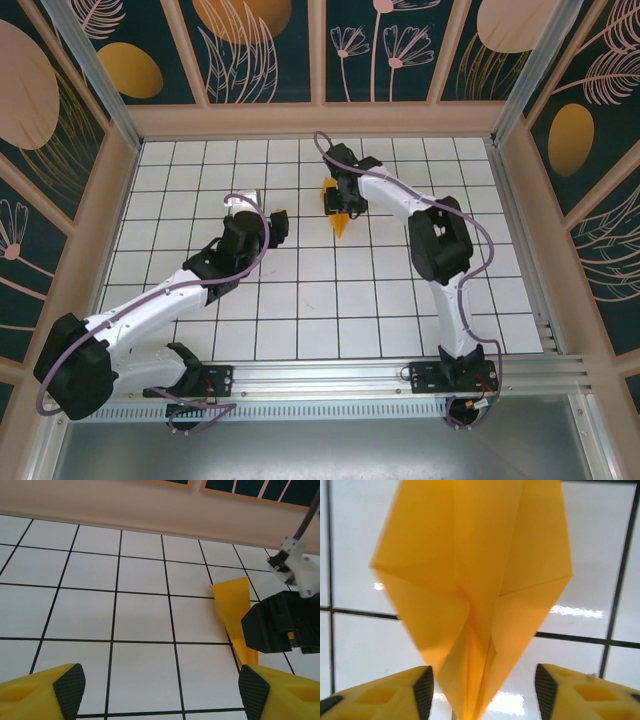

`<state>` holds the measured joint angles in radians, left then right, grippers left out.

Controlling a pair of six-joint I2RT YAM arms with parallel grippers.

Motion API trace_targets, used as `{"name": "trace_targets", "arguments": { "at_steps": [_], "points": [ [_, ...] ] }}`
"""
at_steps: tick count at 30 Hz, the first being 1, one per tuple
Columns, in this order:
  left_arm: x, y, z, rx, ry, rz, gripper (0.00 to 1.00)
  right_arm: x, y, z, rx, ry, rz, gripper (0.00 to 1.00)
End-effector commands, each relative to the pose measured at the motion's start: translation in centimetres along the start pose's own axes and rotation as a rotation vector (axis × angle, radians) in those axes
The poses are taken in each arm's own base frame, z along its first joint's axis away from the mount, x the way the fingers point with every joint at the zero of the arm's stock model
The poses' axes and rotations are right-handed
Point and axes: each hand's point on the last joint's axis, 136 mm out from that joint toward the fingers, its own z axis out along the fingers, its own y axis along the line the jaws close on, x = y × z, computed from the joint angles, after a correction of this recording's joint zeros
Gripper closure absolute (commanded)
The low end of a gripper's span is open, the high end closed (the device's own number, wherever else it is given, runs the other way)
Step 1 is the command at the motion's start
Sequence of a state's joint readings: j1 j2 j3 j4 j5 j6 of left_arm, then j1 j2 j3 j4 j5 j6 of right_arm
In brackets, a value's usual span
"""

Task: Fold a paper plane with a square sheet of paper (fold left side to right side)
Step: Move the paper plane to the top-center of the table, then reset both arms

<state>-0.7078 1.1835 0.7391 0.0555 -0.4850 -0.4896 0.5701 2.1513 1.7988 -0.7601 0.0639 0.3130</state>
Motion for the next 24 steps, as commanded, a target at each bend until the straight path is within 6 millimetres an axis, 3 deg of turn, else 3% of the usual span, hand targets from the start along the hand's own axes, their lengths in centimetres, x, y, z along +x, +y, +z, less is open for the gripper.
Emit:
{"name": "trace_targets", "arguments": {
  "at_steps": [1,6,10,14,18,24],
  "points": [
    [-1.6,0.2,-0.3,-0.035,-0.04,0.004,0.16,-1.6,-0.1,-6.9,-0.004,-0.13,-0.003,0.31],
    [-2.5,1.2,0.1,-0.105,-0.053,0.03,0.14,-2.6,-0.6,-13.1,-0.072,-0.332,-0.017,0.16],
    [-3.5,3.4,0.6,-0.148,-0.072,-0.013,0.14,-2.3,-3.3,-17.0,-0.061,-0.5,0.022,0.12],
    [-4.3,8.6,0.7,-0.239,-0.102,-0.108,0.14,-1.1,-9.4,-19.4,0.004,-0.646,0.143,0.04],
    [-5.4,13.5,-1.0,-0.383,-0.196,-0.136,0.11,1.1,-15.1,-20.7,0.078,-0.76,0.251,0.01],
    [-5.6,18.1,-4.1,-0.561,-0.364,-0.111,0.02,5.6,-24.0,-19.6,0.203,-0.873,0.443,0.01]
  ]
}}
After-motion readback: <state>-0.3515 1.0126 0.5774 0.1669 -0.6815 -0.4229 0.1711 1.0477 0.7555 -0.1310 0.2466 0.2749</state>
